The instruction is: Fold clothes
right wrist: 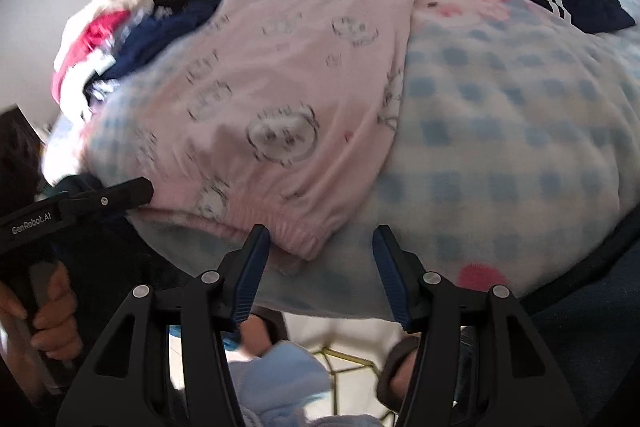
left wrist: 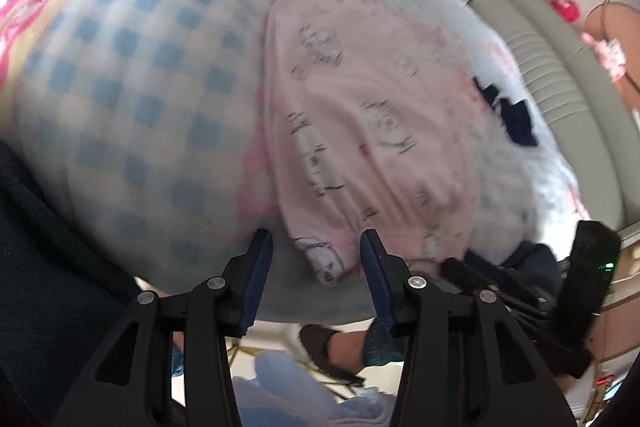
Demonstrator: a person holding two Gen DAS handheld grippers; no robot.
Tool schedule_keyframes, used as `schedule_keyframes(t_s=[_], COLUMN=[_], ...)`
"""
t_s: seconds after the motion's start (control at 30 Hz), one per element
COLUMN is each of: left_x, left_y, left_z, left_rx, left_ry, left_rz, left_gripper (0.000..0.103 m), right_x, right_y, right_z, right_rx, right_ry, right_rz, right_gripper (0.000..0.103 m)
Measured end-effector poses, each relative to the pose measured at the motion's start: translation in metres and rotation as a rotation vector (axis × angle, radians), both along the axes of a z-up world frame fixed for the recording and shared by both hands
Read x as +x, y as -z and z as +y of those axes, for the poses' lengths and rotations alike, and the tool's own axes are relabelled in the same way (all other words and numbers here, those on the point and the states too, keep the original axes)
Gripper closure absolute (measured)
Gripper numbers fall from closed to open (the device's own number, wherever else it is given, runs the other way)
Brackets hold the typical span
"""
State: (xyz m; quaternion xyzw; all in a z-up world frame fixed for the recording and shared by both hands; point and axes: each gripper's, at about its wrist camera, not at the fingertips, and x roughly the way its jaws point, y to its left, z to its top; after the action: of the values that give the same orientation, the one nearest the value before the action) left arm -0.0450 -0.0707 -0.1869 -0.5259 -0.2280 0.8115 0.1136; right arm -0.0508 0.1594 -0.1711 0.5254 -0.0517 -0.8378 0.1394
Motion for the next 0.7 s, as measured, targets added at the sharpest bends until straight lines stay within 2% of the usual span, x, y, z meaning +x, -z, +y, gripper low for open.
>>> schedule_keyframes(t_s=[0.1, 0.23, 0.3, 0.37, 0.43, 0.5, 0.53, 0.57, 0.7], left_x=[0.000, -0.002, -0.006, -0.011, -0.014, -0.009, -0.006, -0.004, 0.003], left_y=[-0.001, 0.004, 0.010, 0.017, 0.024, 0.021, 0.018, 0.015, 0.003], left_z=[-0.003, -0.001, 0.005, 0.008, 0.006, 0.003, 0.005, 0.006, 0.009], left_rx=[-0.016, 0.061, 0.070, 0.088, 0.123, 0.144, 0.140, 0.133, 0.107], left_ry=[-0.023, 0.012, 0.031, 0.033, 0.019, 0.009, 0.016, 0.026, 0.039], left_rz=[-0.003, -0.018, -0.040, -0.069, -0.098, -0.078, -0.060, -0.039, 0.023], left_gripper=[0.054, 0.052, 0.050, 0.048, 0.048, 0.058, 0.068, 0.073, 0.077], right_x=[-0.001, 0.002, 0.003, -0.001, -0.006, -0.006, -0.004, -0.003, -0.003], right_y=[-0.001, -0.002, -0.002, 0.002, 0.010, 0.012, 0.011, 0.009, 0.008], right_z=[0.007, 0.015, 0.014, 0.007, 0.001, -0.003, -0.003, -0.003, 0.000], right_rx=[-0.012, -0.063, -0.101, -0.117, -0.119, -0.130, -0.133, -0.138, -0.151], right_ry=[0.016, 0.014, -0.010, -0.027, -0.035, -0.048, -0.053, -0.055, -0.029], right_rz=[-0.005, -0.006, -0.010, -0.022, -0.047, -0.051, -0.044, -0.038, -0.023], right_gripper=[0.048, 0.048, 0.048, 0.052, 0.066, 0.072, 0.073, 0.074, 0.074])
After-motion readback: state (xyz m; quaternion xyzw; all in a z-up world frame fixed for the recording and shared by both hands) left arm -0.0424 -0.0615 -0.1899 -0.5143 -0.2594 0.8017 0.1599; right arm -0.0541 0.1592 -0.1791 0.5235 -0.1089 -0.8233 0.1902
